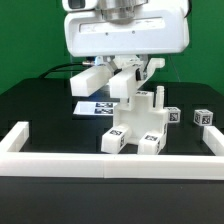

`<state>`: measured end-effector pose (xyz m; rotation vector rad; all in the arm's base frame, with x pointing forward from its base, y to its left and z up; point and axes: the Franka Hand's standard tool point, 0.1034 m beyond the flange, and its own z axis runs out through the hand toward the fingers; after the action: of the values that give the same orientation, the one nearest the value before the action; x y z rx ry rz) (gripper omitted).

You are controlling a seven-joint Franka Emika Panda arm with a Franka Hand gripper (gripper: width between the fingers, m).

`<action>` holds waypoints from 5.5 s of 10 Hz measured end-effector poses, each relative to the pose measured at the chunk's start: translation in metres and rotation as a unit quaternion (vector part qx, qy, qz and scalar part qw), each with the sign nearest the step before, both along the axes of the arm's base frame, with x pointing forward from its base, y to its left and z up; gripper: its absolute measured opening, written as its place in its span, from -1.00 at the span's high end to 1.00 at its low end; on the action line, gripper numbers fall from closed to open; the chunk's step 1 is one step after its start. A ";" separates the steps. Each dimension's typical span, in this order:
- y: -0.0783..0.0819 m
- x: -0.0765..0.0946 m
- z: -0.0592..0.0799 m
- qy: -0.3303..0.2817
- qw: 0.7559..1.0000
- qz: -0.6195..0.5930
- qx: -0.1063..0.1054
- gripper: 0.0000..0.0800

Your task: Assemble chair

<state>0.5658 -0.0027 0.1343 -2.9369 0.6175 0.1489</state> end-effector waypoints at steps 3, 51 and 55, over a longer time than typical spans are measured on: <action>0.027 0.004 0.004 0.000 1.000 -0.007 -0.002 0.27; 0.039 0.000 -0.002 -0.072 0.997 -0.008 -0.025 0.27; 0.037 0.001 -0.004 -0.079 0.996 -0.009 -0.028 0.27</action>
Offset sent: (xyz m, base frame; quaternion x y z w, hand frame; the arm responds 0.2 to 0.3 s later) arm 0.0006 0.0266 -0.0045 -0.0156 0.0261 0.0075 0.9995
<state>0.5664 0.0344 0.1306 -2.9574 0.6341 -0.1040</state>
